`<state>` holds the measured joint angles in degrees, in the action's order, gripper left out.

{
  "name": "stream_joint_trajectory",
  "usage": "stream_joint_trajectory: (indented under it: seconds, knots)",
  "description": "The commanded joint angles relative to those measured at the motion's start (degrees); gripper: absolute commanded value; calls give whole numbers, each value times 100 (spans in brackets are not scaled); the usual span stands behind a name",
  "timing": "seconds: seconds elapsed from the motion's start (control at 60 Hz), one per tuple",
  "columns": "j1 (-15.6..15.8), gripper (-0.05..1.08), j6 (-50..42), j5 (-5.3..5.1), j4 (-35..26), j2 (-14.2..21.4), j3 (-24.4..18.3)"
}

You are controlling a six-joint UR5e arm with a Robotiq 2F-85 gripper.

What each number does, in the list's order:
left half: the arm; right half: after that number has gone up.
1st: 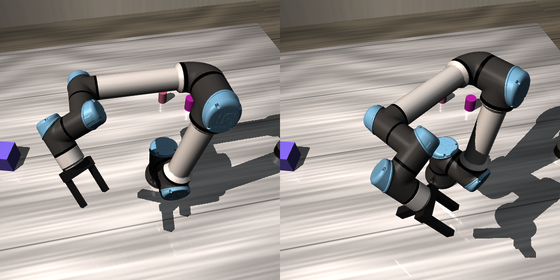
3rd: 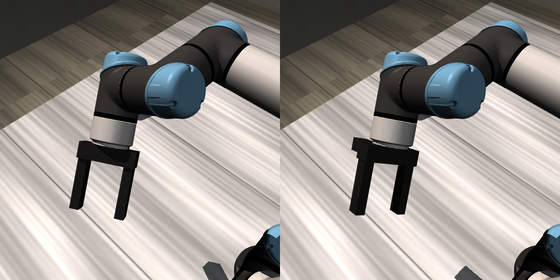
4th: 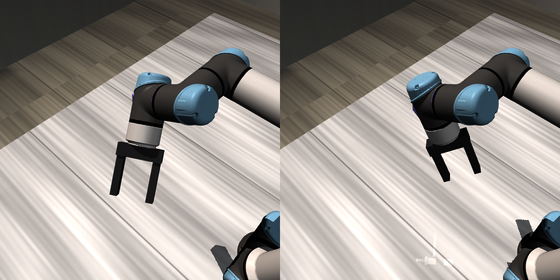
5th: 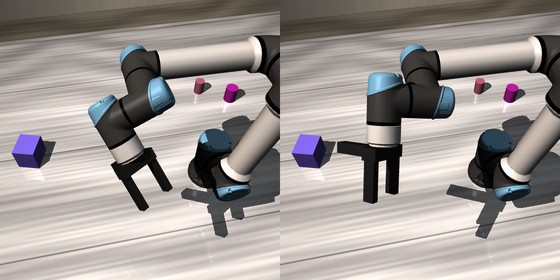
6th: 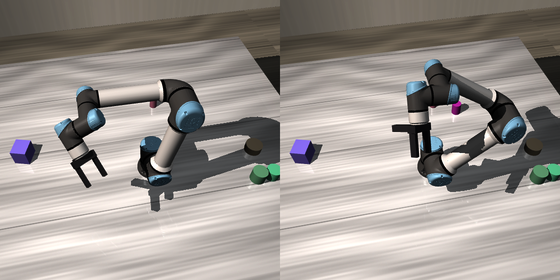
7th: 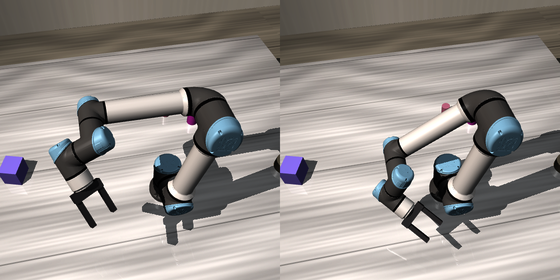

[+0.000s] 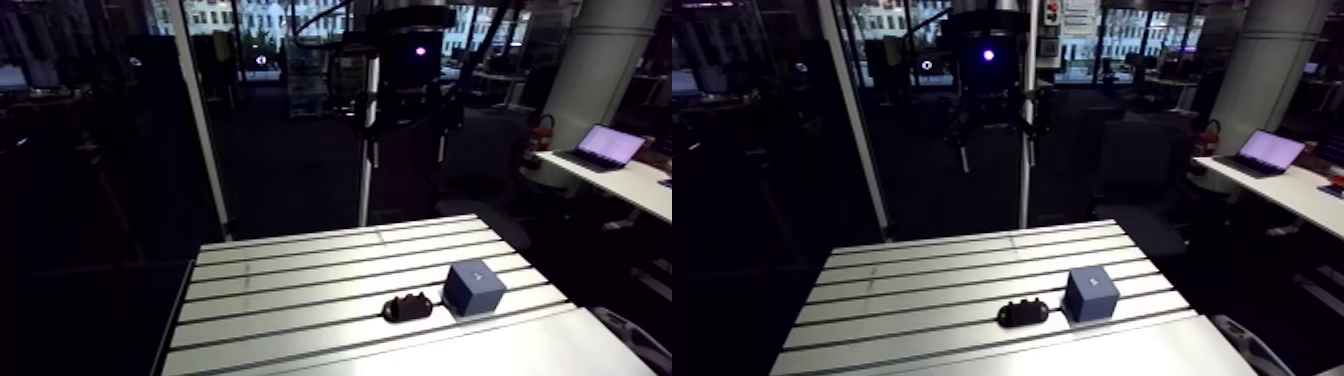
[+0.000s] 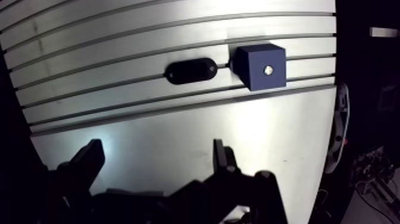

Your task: Pick up the M10 bolt and insert it into the hex recess until seated.

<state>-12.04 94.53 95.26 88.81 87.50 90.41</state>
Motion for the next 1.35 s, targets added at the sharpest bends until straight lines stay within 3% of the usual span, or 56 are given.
stream_joint_trajectory:
  seconds: [0.017,0.117,0.367,0.533,1.35]
  knots:
    - [438,1,-368,-223,-457,71,-584]
    - [454,1,-370,-242,-692,45,-814]
    - [545,1,-370,-224,-695,44,-881]
    - [545,1,-361,-172,-670,17,-814]
    - [545,1,-300,-153,-607,-1,-645]
